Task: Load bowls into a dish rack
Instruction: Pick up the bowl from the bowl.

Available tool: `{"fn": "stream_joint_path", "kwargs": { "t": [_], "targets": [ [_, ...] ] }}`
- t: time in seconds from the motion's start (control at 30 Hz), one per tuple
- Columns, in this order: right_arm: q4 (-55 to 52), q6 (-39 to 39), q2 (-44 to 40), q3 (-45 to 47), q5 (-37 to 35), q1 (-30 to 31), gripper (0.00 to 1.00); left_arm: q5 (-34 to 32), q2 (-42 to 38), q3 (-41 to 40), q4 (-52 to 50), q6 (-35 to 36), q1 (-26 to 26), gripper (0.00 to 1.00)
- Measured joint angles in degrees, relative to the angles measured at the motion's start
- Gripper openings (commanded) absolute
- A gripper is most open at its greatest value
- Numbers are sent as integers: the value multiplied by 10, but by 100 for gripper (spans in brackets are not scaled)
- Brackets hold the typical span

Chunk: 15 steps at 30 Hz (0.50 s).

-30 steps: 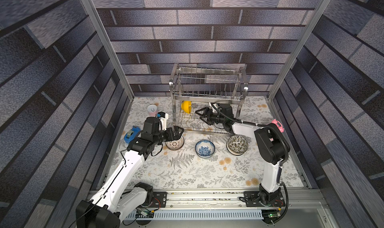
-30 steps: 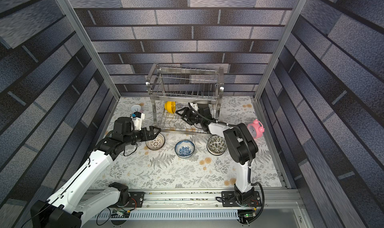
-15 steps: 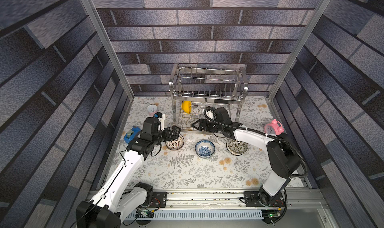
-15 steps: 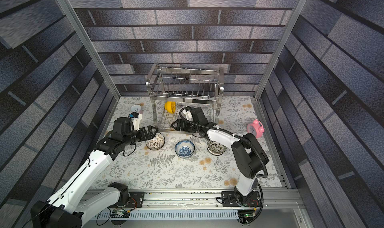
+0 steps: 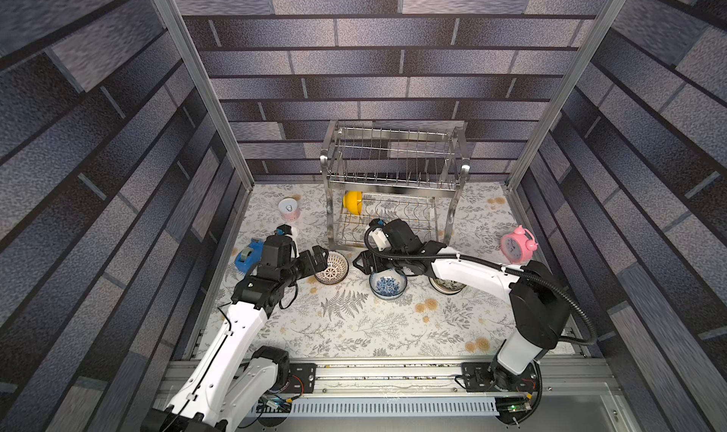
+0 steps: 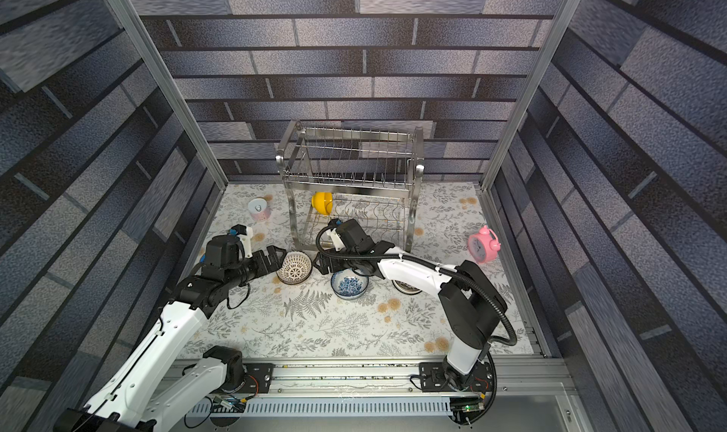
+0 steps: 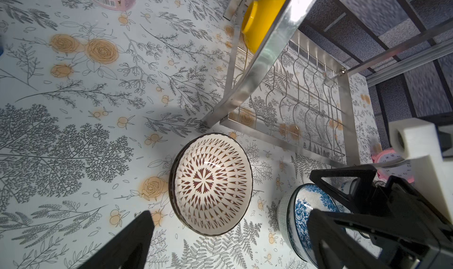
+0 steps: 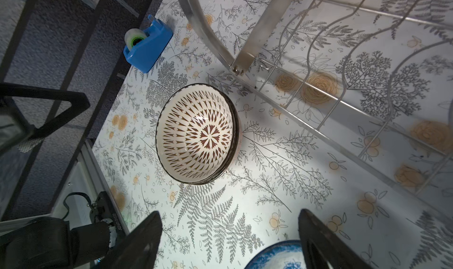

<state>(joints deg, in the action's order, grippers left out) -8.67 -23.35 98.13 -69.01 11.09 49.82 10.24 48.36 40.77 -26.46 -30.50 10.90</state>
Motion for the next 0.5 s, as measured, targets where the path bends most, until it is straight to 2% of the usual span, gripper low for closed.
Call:
{"fn": "stream_joint_path", "kwargs": {
  "t": [0.17,0.5],
  "targets": [
    [-37,35,32,-74,-46,48,87,0,-52,-41,-4,-23,-26,100],
    [-121,98,134,-215,-117,118,73,39,-131,-79,-14,-52,-83,100]
  ]
}}
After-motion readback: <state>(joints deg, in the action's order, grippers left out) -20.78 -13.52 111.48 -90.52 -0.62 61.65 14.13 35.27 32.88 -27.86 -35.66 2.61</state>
